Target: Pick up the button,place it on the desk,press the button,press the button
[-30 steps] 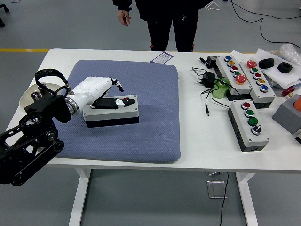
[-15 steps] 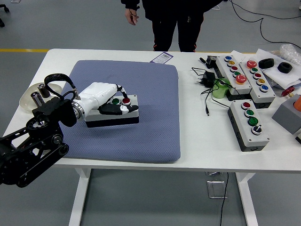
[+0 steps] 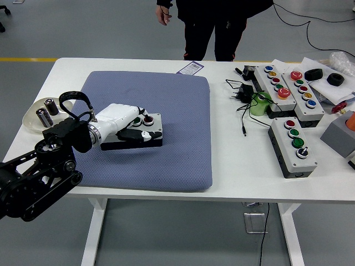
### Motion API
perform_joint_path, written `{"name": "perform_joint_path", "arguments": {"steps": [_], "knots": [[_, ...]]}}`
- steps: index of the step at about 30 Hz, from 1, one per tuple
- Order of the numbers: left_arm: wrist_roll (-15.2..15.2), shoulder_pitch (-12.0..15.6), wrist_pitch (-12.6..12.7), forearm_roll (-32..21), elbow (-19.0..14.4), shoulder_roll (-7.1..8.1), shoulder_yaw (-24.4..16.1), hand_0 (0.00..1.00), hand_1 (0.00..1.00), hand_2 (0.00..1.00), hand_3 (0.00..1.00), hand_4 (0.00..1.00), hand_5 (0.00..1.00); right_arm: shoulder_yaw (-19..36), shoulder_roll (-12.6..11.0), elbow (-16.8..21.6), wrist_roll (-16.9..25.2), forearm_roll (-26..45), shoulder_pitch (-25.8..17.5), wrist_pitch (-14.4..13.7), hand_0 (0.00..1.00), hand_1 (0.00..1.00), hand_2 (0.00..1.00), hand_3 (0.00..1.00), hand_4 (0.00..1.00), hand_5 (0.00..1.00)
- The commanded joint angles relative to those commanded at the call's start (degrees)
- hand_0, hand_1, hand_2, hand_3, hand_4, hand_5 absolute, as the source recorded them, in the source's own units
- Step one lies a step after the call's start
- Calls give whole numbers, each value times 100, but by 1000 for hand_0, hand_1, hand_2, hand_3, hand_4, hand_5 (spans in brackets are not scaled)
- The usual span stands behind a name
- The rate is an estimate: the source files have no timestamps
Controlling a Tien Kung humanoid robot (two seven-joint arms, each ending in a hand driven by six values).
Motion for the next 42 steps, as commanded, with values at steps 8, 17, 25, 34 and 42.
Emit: {"name": "perform_joint_path", "arguments": {"steps": [8, 17, 25, 34, 42], "knots": [[-15, 191, -46, 76, -349, 52, -596, 2, 2, 2, 699, 894, 998, 17, 4, 0, 2, 9, -1, -3, 746, 681, 701, 576, 181, 109], [-67, 484, -125, 116, -561, 266, -866, 2, 2, 2, 684, 893, 998, 43, 7, 0, 1, -21, -3, 2, 745, 681, 701, 576, 181, 109], [-67, 510, -81, 206, -574, 246, -707, 2, 2, 2, 682, 889, 998, 59, 15, 0, -5, -71, -4, 7, 745, 681, 701, 577, 181, 108], [-84, 537, -79, 532, -338, 283, -574, 2, 2, 2, 666, 885, 998, 59, 14, 0, -7, -51, 9, 2, 745, 681, 701, 576, 181, 110], [-93, 555, -196, 443, -281, 282, -374, 2, 2, 2, 669, 887, 998, 75, 19, 0, -15, -82, -13, 7, 745, 681, 701, 576, 181, 111]]}}
